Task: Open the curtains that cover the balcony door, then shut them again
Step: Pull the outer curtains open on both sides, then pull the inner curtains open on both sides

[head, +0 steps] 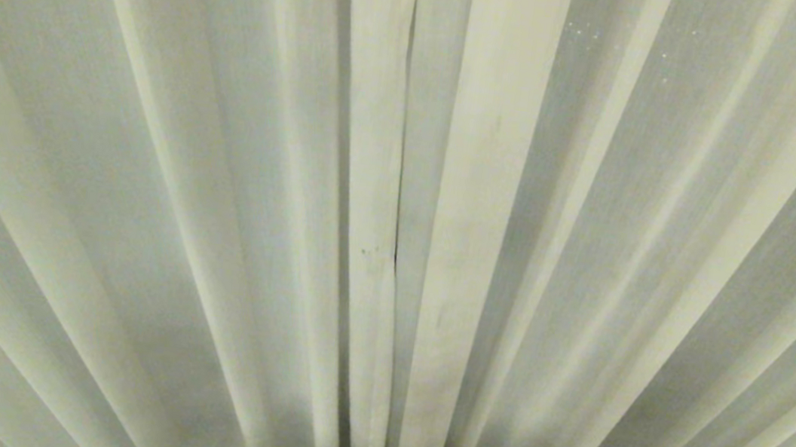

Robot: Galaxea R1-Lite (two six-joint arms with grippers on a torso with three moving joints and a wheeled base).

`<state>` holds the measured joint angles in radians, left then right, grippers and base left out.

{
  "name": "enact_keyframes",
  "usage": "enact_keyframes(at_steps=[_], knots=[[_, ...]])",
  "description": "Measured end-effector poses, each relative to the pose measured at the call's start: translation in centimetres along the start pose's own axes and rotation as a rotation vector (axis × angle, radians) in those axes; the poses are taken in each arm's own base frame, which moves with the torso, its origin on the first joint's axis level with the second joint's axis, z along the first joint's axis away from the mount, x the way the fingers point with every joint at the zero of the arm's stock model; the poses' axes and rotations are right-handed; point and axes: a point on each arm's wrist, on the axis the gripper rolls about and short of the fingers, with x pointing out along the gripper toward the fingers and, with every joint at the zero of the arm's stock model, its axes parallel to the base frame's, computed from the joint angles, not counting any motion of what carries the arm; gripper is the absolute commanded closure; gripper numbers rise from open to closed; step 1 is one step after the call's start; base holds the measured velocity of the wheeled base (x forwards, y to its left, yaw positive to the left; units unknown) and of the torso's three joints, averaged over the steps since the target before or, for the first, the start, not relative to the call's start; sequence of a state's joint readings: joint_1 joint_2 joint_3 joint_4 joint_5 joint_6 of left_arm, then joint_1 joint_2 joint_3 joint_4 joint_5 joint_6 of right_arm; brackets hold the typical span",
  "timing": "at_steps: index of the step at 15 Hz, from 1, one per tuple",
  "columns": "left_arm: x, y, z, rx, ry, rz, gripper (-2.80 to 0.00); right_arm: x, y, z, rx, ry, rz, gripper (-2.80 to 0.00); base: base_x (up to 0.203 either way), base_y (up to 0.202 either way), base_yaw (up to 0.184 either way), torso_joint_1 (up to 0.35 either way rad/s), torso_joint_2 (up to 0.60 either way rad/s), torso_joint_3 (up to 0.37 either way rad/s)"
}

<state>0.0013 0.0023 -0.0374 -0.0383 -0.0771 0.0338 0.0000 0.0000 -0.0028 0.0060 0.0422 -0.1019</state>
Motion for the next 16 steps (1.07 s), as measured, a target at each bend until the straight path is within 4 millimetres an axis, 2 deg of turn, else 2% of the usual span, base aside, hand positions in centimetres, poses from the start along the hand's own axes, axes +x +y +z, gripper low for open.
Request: enact_keyframes(at_steps=[3,6,9,12,13,16], knots=[[-0.1,-0.1,2.2,0.003,-0.028,-0.094,0.00,0.0,0.0,0.0,0.000,0.000,0.000,0.00,0.000,0.000,0.000,0.000,0.00,0.000],[0.4,-0.2,5.9,0.006,-0.039,-0.190,0.00,0.0,0.0,0.0,0.000,0.000,0.000,0.00,0.000,0.000,0.000,0.000,0.00,0.000],[2.2,-0.1,10.6,0.009,-0.043,-0.289,0.00,0.0,0.0,0.0,0.000,0.000,0.000,0.00,0.000,0.000,0.000,0.000,0.00,0.000],[5.5,0.1,14.6,0.014,-0.054,-0.386,0.00,0.0,0.0,0.0,0.000,0.000,0.000,0.00,0.000,0.000,0.000,0.000,0.00,0.000],[6.6,0.1,15.7,0.013,-0.060,-0.428,-2.80,0.0,0.0,0.0,0.000,0.000,0.000,0.00,0.000,0.000,0.000,0.000,0.00,0.000],[10.1,-0.5,18.1,0.007,-0.078,-0.557,-2.80,0.0,0.0,0.0,0.000,0.000,0.000,0.00,0.000,0.000,0.000,0.000,0.00,0.000]])
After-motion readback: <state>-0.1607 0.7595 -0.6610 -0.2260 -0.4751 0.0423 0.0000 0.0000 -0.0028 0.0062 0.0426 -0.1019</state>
